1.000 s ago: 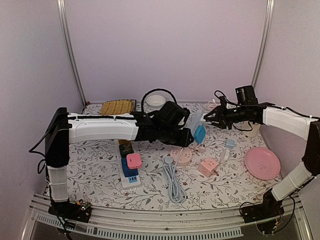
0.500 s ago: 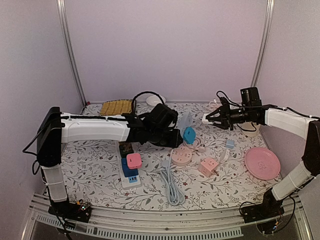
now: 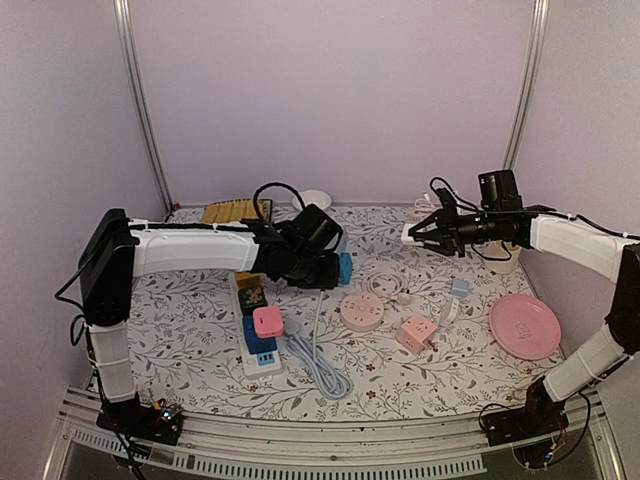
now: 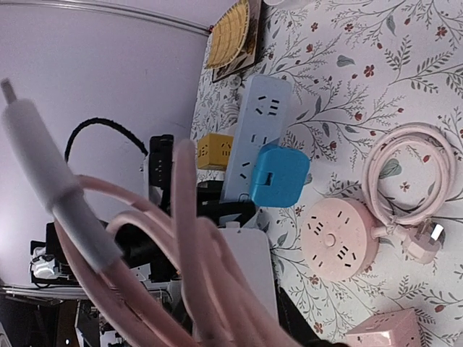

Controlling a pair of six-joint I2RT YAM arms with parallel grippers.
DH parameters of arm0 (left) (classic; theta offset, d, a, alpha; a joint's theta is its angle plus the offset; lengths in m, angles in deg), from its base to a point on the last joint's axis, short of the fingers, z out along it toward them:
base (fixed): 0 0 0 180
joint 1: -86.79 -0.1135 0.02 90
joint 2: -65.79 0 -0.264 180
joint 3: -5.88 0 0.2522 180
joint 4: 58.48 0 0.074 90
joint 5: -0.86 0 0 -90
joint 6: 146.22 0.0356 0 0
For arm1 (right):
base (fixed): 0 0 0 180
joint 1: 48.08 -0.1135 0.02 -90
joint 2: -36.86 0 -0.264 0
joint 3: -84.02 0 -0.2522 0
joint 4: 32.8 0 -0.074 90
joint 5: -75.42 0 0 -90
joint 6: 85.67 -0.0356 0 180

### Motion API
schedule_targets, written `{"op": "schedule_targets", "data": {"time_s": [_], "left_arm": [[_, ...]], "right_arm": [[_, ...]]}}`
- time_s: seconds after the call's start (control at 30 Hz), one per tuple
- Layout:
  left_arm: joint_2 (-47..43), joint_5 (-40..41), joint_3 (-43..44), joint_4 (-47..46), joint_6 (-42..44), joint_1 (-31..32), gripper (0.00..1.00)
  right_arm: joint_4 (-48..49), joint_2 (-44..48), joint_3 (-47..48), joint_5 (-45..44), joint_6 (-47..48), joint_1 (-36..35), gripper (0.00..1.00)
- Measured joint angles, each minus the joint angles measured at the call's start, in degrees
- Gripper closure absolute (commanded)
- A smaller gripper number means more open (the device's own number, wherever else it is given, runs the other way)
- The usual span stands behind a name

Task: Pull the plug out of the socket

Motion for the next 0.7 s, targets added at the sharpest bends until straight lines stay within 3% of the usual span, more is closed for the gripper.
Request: {"op": "schedule_targets", "data": {"time_s": [0.5,0.7], "left_arm": [[-3.0,1.8,1.1,0.0,3.5,3.9,1.00],[-5.4,2.1,1.1,0.0,3.8,4.8,1.00]], "right_arm": [[-4.1,-23.7,6.2,-12.0,8.8,5.8,0.96],[-4.6,-30.2,9.4,-14.3,9.9,6.9,0.83]]}}
